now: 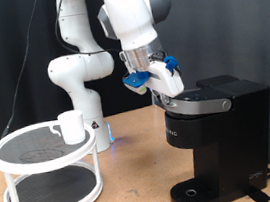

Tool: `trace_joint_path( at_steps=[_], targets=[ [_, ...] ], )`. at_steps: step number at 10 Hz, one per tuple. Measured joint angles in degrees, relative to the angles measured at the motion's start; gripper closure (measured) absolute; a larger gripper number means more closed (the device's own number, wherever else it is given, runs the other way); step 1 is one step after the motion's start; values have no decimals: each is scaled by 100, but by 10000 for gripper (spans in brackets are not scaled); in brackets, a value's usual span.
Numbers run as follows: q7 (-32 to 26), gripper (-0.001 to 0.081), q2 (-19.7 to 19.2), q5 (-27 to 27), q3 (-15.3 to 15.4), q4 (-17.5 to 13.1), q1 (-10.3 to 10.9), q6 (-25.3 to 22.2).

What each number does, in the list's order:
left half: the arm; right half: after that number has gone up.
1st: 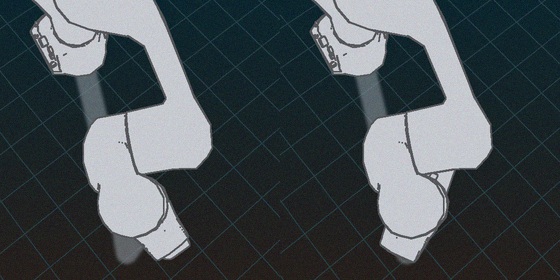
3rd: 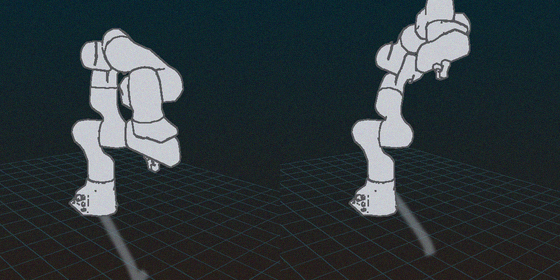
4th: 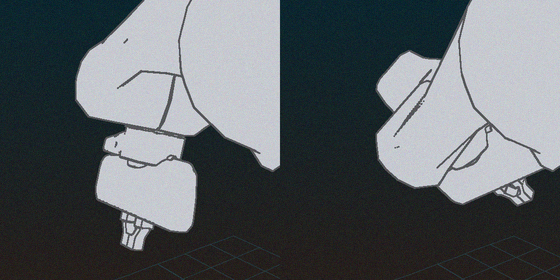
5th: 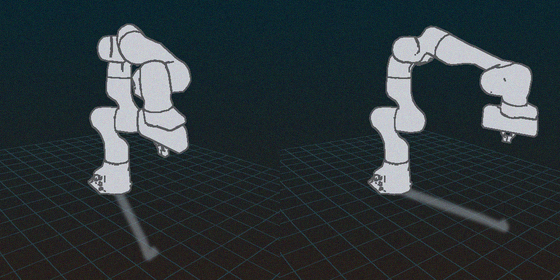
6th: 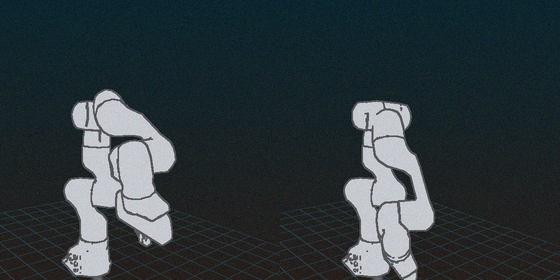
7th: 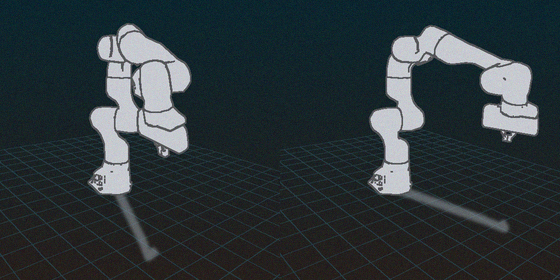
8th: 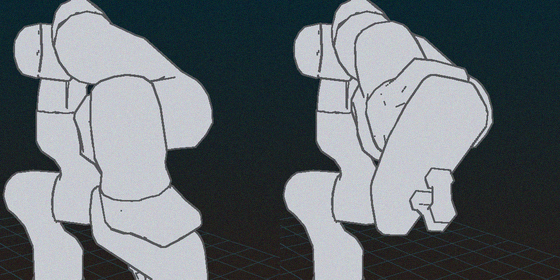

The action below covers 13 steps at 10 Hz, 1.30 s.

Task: Make a cup of coffee with the keurig machine

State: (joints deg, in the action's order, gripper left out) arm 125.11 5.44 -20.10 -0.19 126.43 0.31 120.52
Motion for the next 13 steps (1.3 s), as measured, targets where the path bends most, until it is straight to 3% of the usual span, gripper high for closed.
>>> trace_joint_path(
  at_steps=[4, 13],
  targets=[
    [-10, 806, -149, 2, 0, 91, -6, 201],
    [-301, 806, -95, -77, -33, 189, -27, 299]
  ],
)
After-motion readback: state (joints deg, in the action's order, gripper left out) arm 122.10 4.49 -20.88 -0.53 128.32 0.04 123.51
